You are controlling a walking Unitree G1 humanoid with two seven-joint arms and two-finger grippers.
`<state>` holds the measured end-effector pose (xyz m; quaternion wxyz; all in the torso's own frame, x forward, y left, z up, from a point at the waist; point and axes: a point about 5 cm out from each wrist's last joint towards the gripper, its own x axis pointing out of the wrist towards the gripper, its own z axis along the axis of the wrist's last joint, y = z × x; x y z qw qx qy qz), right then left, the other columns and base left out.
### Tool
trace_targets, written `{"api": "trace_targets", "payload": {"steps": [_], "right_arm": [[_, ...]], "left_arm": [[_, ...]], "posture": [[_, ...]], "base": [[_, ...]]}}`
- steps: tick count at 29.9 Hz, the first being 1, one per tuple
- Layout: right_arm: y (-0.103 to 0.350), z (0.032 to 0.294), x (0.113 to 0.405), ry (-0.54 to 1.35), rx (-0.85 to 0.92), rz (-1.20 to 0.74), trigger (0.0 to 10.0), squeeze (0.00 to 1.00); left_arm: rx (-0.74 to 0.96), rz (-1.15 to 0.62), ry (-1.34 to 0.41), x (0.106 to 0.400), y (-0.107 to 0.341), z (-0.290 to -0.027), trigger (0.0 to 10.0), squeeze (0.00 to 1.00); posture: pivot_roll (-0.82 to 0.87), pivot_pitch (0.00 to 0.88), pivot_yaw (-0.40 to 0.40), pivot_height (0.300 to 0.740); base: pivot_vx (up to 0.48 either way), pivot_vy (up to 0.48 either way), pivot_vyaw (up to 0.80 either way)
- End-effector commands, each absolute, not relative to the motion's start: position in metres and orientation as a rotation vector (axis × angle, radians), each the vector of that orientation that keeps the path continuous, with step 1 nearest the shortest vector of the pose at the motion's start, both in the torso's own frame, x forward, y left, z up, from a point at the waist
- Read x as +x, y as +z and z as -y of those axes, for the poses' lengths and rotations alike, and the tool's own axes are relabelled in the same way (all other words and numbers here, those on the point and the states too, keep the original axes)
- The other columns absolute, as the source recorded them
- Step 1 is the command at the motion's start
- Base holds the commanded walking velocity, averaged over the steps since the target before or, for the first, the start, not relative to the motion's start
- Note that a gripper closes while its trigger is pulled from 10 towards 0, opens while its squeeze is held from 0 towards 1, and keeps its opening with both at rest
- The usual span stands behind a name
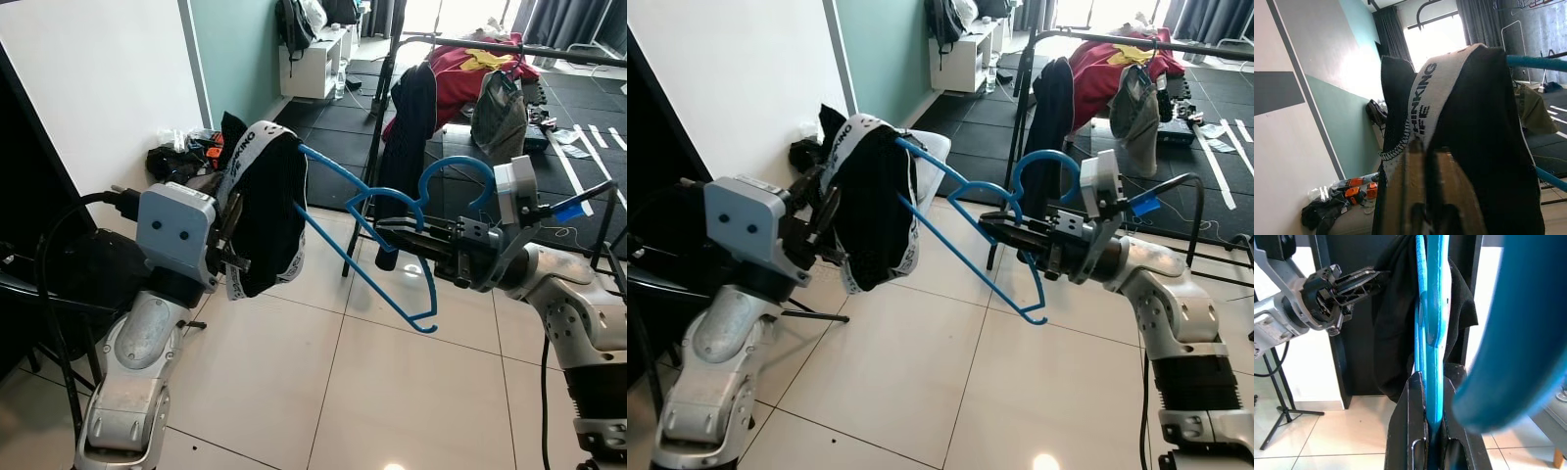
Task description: Hang hanger
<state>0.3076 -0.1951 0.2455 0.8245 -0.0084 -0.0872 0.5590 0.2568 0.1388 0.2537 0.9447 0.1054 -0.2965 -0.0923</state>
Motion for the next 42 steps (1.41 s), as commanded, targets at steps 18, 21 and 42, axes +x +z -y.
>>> {"api": "trace_targets", "payload": {"steps": [18,21,42], "right_arm": [[0.245,0.183,0.329,1.036,-0.019,0.22,10.0,0.0],[0.246,0.182,0.33,1.03,-0.016,0.225,10.0,0.0],[0.271,0.168,0.327,1.141,-0.026,0.296,10.0,0.0]], "left_arm": [[0.053,0.738,-0.536,0.234,0.282,-0.099,0.0,0.0],[0.066,0.728,-0.577,0.231,0.279,-0.095,0.0,0.0],[0.343,0.501,-0.876,0.221,0.225,-0.062,10.0,0.36]], "posture": [[-0.05,0.074,-0.004,0.74],[-0.05,0.073,-0.004,0.74],[-0.06,0.073,-0.006,0.74]], "base": [[0.0,0.0,0.0],[0.0,0.0,0.0],[0.0,0.0,0.0]]}}
